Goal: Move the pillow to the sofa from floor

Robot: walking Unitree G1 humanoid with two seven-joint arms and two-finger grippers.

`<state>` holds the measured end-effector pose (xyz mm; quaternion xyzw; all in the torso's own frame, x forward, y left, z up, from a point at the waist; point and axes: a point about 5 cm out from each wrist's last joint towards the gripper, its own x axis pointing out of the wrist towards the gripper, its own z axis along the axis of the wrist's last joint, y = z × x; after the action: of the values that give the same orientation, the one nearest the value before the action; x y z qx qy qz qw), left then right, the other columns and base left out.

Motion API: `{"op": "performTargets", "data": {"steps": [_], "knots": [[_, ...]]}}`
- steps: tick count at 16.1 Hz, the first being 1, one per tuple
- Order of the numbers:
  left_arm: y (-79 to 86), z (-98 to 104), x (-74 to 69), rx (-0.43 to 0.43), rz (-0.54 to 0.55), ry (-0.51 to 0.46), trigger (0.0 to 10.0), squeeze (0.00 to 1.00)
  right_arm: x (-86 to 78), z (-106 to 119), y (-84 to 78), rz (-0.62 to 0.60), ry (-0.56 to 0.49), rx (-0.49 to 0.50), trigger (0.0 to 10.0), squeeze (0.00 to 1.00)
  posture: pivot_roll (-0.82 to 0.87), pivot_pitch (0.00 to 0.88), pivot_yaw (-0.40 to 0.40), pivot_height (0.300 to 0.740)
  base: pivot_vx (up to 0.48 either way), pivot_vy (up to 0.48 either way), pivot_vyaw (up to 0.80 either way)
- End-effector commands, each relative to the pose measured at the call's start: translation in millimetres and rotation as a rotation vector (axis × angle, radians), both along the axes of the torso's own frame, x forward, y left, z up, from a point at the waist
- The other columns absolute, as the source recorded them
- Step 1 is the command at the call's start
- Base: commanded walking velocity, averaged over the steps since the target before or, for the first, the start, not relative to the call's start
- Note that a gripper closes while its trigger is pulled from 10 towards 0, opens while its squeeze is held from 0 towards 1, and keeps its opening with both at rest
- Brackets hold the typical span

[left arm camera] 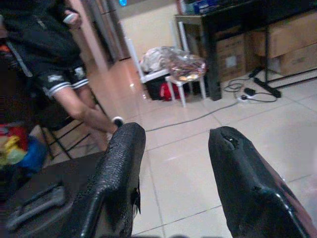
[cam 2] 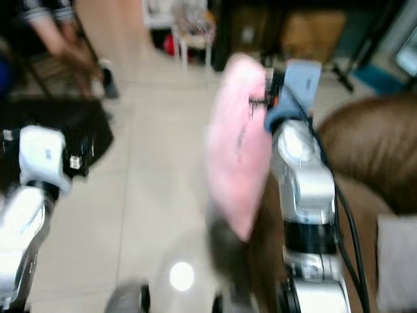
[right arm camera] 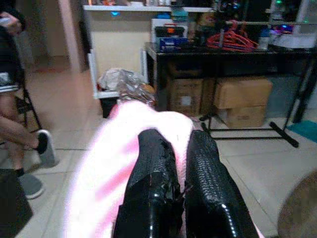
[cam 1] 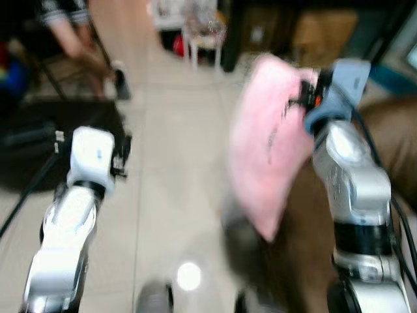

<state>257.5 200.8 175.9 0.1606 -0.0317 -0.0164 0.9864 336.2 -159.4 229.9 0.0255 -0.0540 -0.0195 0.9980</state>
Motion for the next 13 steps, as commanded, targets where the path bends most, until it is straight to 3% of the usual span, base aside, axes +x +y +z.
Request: {"op": "performTargets", "data": {"steps": [1,9,13], "knots": [[-3.0,-0.6,1.1,0.005,-0.01,-0.003,10.0,0.0,-4.5,14.2,-3.2,-0.014,-0.066,-0.009,10.0,0.0,0.02,0.0,-0.078,0.74,0.0,0.0,0.0],[-14.2,-7.4,-0.9,-0.003,-0.044,0.004,10.0,0.0,-13.7,13.1,-7.9,-0.026,-0.061,-0.009,10.0,0.0,0.01,0.0,-0.079,0.74,0.0,0.0,0.0],[-20.4,-13.9,-4.7,-0.022,-0.055,0.018,10.0,0.0,-27.0,-2.0,3.3,0.061,-0.021,-0.012,10.0,0.0,0.0,0.0,-0.083,0.74,0.0,0.0,0.0]]}}
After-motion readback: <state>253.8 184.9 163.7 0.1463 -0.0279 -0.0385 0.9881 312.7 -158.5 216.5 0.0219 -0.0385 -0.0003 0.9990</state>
